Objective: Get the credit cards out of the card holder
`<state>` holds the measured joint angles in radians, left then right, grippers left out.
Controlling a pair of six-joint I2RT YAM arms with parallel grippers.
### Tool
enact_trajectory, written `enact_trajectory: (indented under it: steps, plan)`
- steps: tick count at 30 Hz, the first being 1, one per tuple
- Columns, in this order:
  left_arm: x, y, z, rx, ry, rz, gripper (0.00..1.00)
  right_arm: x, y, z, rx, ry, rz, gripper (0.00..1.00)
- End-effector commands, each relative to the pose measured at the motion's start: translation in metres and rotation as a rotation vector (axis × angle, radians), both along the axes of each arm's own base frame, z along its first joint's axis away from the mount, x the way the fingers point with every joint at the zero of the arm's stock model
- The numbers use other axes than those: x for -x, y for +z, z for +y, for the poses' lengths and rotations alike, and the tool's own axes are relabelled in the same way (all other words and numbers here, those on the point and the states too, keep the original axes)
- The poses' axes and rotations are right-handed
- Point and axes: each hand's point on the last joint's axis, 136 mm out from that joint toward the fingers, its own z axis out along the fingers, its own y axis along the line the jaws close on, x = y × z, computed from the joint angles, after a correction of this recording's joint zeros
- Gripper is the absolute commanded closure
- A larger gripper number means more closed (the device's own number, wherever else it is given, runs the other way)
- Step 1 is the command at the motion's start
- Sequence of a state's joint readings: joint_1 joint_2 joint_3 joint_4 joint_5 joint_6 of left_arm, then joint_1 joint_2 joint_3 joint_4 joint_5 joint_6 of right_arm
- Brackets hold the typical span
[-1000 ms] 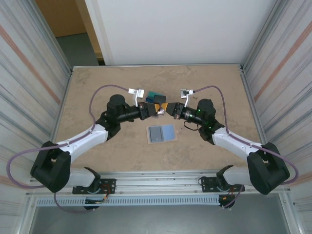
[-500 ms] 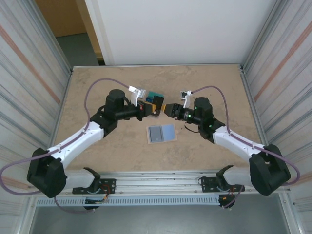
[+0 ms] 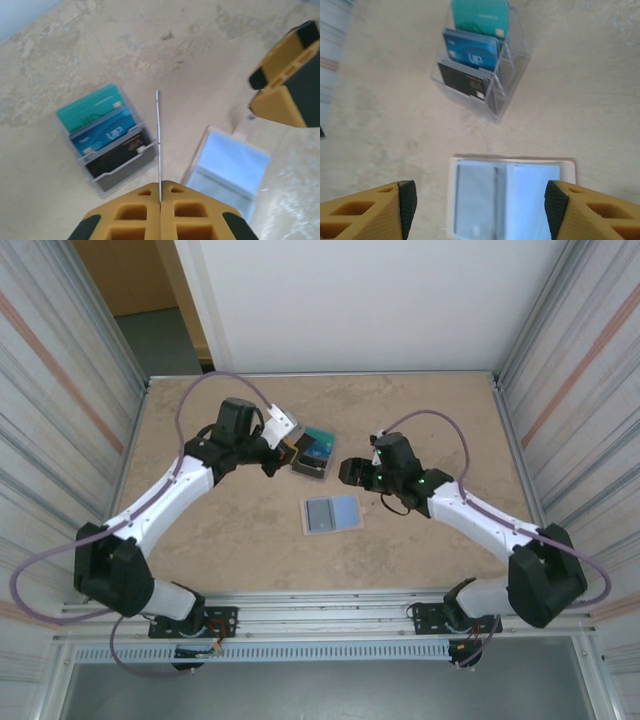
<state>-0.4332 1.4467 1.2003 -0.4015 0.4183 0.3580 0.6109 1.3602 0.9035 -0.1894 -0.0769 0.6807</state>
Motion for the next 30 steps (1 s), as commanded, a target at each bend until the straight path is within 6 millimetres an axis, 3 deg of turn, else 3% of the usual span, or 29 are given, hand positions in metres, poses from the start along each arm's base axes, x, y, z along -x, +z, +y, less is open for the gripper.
enact_trajectory:
  steps: [1, 12, 25, 30]
  plan:
    - [-0.011, -0.003, 0.007, -0.09, -0.091, -0.044, 1.0, 0.0, -0.023, -0.002, 0.187, 0.029, 0.032, 0.3]
    - [-0.042, -0.021, 0.02, -0.104, -0.119, -0.018, 1.0, -0.028, -0.065, 0.046, 0.243, 0.136, 0.077, 0.3]
    - [-0.062, -0.027, 0.018, -0.125, -0.147, -0.039, 1.0, -0.054, -0.112, 0.055, 0.33, 0.175, 0.133, 0.31]
    - [-0.068, -0.034, 0.016, -0.141, -0.16, -0.038, 1.0, -0.063, -0.123, 0.047, 0.31, 0.161, 0.161, 0.42]
